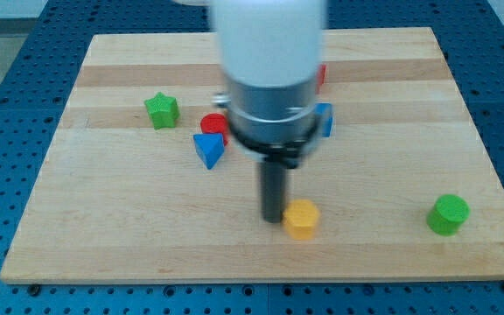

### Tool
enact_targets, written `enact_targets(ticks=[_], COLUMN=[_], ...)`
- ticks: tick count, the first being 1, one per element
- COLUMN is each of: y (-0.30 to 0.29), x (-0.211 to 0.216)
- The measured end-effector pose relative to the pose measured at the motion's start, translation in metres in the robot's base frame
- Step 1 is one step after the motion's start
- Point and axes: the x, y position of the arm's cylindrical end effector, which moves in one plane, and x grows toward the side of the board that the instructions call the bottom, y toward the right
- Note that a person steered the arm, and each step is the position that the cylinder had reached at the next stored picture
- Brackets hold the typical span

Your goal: Push the yellow hexagon into the green circle

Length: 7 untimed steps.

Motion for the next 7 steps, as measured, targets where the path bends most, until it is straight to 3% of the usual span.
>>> enact_targets(ticks=[1,2,3,5,6,7], y=[0.057,0.025,0.009,0.105,0.107,0.049], x=[0.005,0.017,0.056,0.046,0.049,0.062])
